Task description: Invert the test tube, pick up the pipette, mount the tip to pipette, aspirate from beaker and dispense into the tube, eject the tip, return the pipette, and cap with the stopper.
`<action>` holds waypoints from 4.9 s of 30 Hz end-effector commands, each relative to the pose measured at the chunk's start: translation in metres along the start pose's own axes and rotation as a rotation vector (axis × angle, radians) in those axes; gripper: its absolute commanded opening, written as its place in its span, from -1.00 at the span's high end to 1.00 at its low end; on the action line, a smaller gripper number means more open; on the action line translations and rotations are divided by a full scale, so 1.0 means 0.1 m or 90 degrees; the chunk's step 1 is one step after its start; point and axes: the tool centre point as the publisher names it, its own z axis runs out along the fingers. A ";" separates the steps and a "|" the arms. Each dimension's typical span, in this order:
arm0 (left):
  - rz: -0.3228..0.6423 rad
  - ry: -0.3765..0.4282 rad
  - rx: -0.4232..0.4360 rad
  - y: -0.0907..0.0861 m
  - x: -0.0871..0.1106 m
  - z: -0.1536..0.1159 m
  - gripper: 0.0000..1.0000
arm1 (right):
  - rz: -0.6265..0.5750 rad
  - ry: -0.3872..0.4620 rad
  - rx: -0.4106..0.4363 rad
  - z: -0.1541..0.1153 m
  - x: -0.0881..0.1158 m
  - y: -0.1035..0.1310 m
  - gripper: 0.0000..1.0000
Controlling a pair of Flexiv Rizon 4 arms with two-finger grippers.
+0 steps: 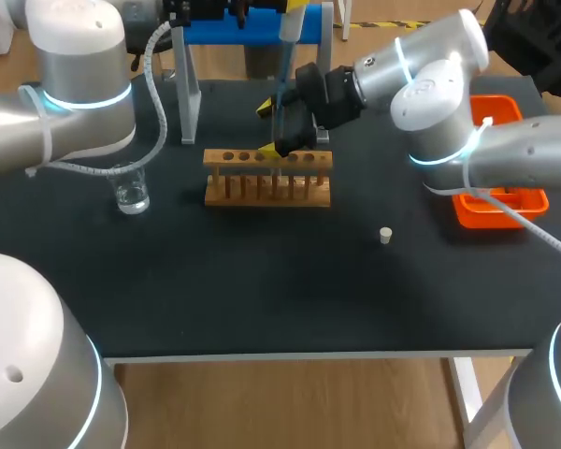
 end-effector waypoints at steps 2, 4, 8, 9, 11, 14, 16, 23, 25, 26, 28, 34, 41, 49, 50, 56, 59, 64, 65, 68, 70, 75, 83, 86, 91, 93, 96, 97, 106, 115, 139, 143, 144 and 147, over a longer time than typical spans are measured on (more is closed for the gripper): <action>0.002 -0.002 -0.009 -0.07 0.01 0.02 1.00 | 0.000 0.004 0.000 -0.01 -0.02 0.00 -1.00; 0.005 -0.004 -0.012 -0.11 0.02 0.03 1.00 | 0.000 0.004 0.000 -0.01 -0.02 0.00 -1.00; 0.015 -0.009 -0.020 -0.19 0.04 0.02 1.00 | 0.000 0.004 0.000 -0.01 -0.02 0.00 -1.00; 0.019 -0.013 -0.021 -0.21 0.05 0.01 1.00 | 0.000 0.004 0.000 -0.01 -0.02 0.00 -1.00; 0.026 -0.021 -0.029 -0.26 0.07 -0.04 1.00 | 0.000 0.004 0.000 -0.01 -0.02 0.00 -1.00; 0.034 -0.041 -0.040 -0.34 0.16 -0.17 1.00 | 0.000 0.004 0.000 -0.01 -0.02 0.00 -1.00; 0.033 -0.052 -0.060 -0.37 0.26 -0.30 1.00 | 0.000 0.004 0.000 -0.01 -0.02 0.00 -1.00; 0.023 -0.100 -0.071 -0.24 0.89 -0.79 1.00 | 0.000 0.004 0.000 -0.01 -0.02 0.00 -1.00; 0.016 -0.103 -0.070 -0.12 1.08 -0.82 1.00 | 0.000 0.004 0.000 -0.01 -0.02 0.00 -1.00; 0.012 -0.104 -0.065 -0.06 1.16 -0.83 1.00 | 0.000 0.004 0.000 -0.01 -0.02 0.00 -1.00; 0.004 -0.108 -0.053 0.05 1.31 -0.83 1.00 | 0.000 0.004 0.000 -0.01 -0.02 0.00 -1.00; -0.008 -0.098 -0.019 0.33 1.63 -0.70 1.00 | 0.000 0.004 0.000 -0.01 -0.02 0.00 -1.00; -0.015 -0.055 0.012 0.57 1.75 -0.52 1.00 | 0.000 0.004 0.000 -0.01 -0.02 0.00 -1.00; -0.004 -0.026 0.032 0.69 1.73 -0.36 1.00 | 0.000 0.004 0.000 -0.01 -0.02 0.00 -1.00; -0.003 -0.022 0.036 0.70 1.72 -0.34 1.00 | 0.000 0.004 0.000 -0.01 -0.02 0.00 -1.00; -0.001 -0.003 0.045 0.75 1.64 -0.22 1.00 | 0.000 0.004 0.000 -0.01 -0.02 0.00 -1.00; -0.003 -0.001 0.048 0.76 1.62 -0.20 1.00 | 0.000 0.004 0.000 -0.01 -0.02 0.00 -1.00; -0.021 -0.013 0.043 0.77 1.61 -0.20 1.00 | 0.000 0.004 0.000 -0.01 -0.02 0.00 -1.00; -0.022 -0.013 0.046 0.78 1.61 -0.20 1.00 | 0.000 0.004 0.000 -0.01 -0.02 0.00 -1.00; -0.032 -0.015 0.046 0.79 1.61 -0.21 1.00 | 0.000 0.004 0.000 -0.01 -0.02 0.00 -1.00; -0.038 -0.017 0.047 0.79 1.61 -0.21 1.00 | 0.000 0.004 0.000 -0.01 -0.02 0.00 -1.00; -0.041 -0.018 0.046 0.79 1.61 -0.22 1.00 | 0.000 0.004 0.000 -0.01 -0.02 0.00 -1.00; -0.040 -0.019 0.047 0.78 1.61 -0.23 1.00 | 0.002 0.005 -0.002 -0.03 -0.02 0.00 -1.00; -0.040 -0.019 0.047 0.78 1.61 -0.23 1.00 | 0.004 0.003 -0.004 -0.11 -0.01 -0.02 -1.00; -0.040 -0.019 0.047 0.78 1.61 -0.23 1.00 | 0.033 -0.003 -0.026 -0.37 0.00 -0.08 -1.00; -0.040 -0.019 0.047 0.78 1.61 -0.23 1.00 | 0.045 -0.003 -0.042 -0.51 0.03 -0.10 -1.00; -0.040 -0.019 0.047 0.78 1.61 -0.23 1.00 | 0.035 -0.010 -0.060 -0.73 0.10 -0.11 -1.00; -0.040 -0.019 0.047 0.78 1.61 -0.23 1.00 | 0.034 -0.014 -0.066 -0.81 0.13 -0.11 -1.00; -0.040 -0.019 0.047 0.78 1.61 -0.23 1.00 | 0.034 -0.039 -0.152 -1.42 0.40 0.05 -1.00; -0.040 -0.019 0.047 0.78 1.61 -0.23 1.00 | 0.062 -0.039 -0.242 -1.72 0.78 0.32 -1.00; -0.040 -0.019 0.047 0.78 1.61 -0.23 1.00 | 0.079 -0.008 -0.344 -1.67 1.62 0.89 -1.00; -0.040 -0.019 0.047 0.78 1.61 -0.23 1.00 | 0.069 0.004 -0.348 -1.60 1.67 0.94 -1.00; -0.040 -0.019 0.047 0.78 1.61 -0.23 1.00 | 0.067 0.007 -0.350 -1.58 1.68 0.96 -1.00; -0.040 -0.019 0.047 0.78 1.61 -0.23 1.00 | 0.061 0.011 -0.358 -1.53 1.72 1.02 -1.00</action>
